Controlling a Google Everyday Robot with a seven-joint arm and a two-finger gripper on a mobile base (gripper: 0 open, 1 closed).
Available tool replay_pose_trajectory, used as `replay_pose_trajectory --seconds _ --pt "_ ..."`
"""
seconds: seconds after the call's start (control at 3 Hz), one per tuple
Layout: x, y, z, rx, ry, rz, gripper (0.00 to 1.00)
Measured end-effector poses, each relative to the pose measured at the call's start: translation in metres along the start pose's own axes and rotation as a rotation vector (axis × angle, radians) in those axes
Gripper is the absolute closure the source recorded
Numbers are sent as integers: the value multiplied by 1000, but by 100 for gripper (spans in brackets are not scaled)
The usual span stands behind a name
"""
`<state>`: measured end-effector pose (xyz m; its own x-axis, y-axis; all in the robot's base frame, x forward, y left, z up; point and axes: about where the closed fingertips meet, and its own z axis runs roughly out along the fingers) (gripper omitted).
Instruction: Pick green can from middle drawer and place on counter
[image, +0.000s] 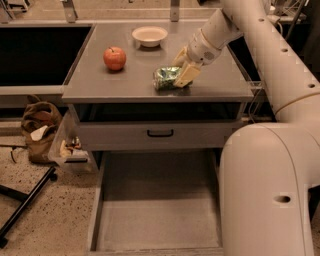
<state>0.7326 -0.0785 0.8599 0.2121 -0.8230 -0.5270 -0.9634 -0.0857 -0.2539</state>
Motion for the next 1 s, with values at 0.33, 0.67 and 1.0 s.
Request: replay_pose_trajectory --seconds 0.33,0.67,1.0 --pt "0 0 0 0 0 0 12" --pt "0 0 0 0 0 0 0" --pt "0 0 0 0 0 0 0"
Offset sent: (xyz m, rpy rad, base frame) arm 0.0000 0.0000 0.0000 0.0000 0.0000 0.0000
